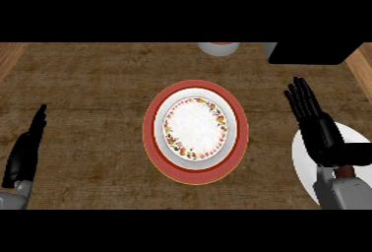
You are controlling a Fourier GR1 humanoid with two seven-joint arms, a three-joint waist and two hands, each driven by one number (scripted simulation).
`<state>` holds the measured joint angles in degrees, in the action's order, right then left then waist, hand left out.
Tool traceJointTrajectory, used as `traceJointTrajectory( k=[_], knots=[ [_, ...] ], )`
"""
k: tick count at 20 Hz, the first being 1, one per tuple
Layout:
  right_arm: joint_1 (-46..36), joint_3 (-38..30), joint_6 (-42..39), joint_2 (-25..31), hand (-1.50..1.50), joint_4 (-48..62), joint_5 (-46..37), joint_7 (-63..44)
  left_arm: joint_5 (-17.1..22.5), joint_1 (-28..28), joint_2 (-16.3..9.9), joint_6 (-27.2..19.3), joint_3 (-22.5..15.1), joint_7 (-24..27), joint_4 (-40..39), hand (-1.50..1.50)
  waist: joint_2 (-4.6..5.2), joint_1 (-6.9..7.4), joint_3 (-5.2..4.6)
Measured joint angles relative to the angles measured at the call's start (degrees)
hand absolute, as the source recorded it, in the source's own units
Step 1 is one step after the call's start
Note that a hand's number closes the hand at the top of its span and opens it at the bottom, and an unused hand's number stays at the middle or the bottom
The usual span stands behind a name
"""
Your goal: Pick the sweet potato from the plate and place it in the plate
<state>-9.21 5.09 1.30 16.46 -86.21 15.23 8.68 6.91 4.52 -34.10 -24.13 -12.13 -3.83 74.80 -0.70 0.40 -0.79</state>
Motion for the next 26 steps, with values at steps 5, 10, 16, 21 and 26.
traceJointTrajectory(
  k=[5, 10, 16, 21, 26],
  knots=[
    [-1.22, 1.11, 8.27, 2.29, 1.50, 4.09, -9.84, -5.96, 3.20, 0.11, 2.98, 4.03, 0.39, 4.82, 2.26, 0.00, 0.58, 0.29, 0.39],
    [0.14, 1.40, 20.20, 10.75, -1.50, 8.65, -27.16, -6.96, 6.13, 0.65, 6.15, 7.33, -0.77, 6.93, 4.13, 0.00, 0.81, -0.91, -0.19],
    [6.12, 5.38, 40.51, 4.99, -1.50, 11.47, -44.28, -3.62, 9.03, -0.17, 8.44, 11.77, -0.66, 10.47, 3.54, 0.00, 0.77, -0.82, 0.50],
    [11.71, 7.47, 50.18, 1.98, -1.50, 8.98, -59.83, -10.13, 9.61, -1.16, 9.07, 14.43, 0.41, 13.74, 1.37, 0.00, 0.58, -1.00, 0.56],
    [18.62, 5.60, 49.01, -0.61, -1.50, 1.94, -76.10, -20.96, 9.39, -1.76, 9.33, 14.60, 0.92, 13.28, 2.24, 0.00, 0.46, -1.36, 0.53]
  ],
)
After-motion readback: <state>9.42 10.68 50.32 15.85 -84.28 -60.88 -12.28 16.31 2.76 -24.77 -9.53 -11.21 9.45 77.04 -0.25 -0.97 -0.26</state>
